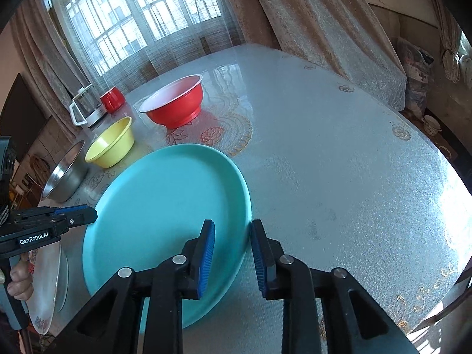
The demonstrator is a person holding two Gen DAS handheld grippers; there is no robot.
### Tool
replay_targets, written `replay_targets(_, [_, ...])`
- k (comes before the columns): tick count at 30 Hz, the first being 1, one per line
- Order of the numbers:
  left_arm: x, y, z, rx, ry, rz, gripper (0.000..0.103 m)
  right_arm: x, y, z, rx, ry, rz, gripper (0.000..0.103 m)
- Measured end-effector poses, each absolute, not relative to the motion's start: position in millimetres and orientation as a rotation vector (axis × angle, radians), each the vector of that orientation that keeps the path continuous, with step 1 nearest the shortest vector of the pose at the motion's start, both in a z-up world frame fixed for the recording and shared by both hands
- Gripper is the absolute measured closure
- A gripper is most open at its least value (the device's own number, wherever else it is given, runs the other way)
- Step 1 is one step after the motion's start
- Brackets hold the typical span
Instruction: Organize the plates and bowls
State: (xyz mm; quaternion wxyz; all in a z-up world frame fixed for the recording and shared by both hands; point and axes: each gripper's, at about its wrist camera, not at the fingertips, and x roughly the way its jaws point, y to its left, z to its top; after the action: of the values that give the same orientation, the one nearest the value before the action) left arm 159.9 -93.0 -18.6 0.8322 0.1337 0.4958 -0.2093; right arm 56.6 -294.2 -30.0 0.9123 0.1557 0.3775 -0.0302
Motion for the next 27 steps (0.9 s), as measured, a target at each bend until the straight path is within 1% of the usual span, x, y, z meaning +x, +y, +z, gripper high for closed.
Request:
replay_targets(1, [161,-94,-20,0.294,1.046,-0.436,0.092,57,-295,-30,0.325,0.784,-0.066,0.084])
replay_targets(3, [163,-92,-20,0.298,1.039,-0.427,0.092,58,-297,-30,0.340,0.787,-0.063,0.090])
replay_targets(4, [165,-89,-22,0.295,1.041,-0.422,0.093,59,-299,-31,0.351,0.788,-0.059,0.091])
replay_targets(17, [179,-51,-20,0.256,1.035,-0.323,0.093,83,-263,-28,0.320,0.796,0.019,0.091])
replay_targets(22, [175,-40,-19,0.200,1.023,-0.335,0.093,84,-249,-30,0.235,0.795,-0.009,0.091])
replay_targets(27, [164,-26,-5,0.105,0.975,-0.339,0.093,84,-249,-29,0.231,0.808,-0.020,0.091])
